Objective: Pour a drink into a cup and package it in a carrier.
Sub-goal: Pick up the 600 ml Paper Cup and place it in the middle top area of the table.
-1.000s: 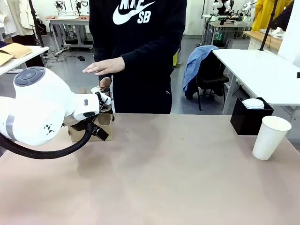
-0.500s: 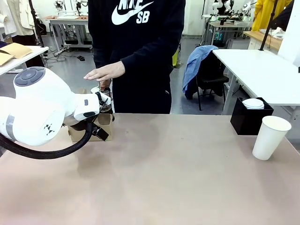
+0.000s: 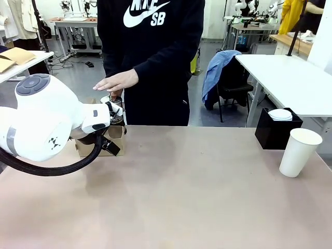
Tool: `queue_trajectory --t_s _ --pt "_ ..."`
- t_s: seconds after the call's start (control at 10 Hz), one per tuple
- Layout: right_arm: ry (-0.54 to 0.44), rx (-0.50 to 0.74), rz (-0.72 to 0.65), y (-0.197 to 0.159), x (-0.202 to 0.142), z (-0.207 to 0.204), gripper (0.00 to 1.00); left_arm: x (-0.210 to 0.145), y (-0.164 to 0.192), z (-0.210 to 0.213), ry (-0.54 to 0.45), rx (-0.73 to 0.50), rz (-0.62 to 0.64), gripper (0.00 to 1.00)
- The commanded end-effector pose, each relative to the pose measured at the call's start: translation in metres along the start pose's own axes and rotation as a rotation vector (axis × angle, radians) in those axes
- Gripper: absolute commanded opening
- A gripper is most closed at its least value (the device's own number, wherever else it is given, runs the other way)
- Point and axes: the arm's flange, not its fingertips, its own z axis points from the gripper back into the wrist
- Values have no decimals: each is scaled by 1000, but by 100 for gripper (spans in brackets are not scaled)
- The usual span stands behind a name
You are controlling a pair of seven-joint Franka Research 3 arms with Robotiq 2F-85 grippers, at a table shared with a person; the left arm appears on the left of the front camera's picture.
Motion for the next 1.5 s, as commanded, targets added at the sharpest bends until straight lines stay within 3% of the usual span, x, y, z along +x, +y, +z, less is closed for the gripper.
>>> queue_trajectory --t_s 0.0,0.4,1.4 --pt "-61 33 -1 -19 -32 -6 100 0 0 0 0 -1 0 100" --pt "-131 36 -42 -14 -78 -2 100 0 0 0 0 -1 0 100" --pt "-11 104 -103 -3 -121 -47 100 0 0 0 0 -1 0 100"
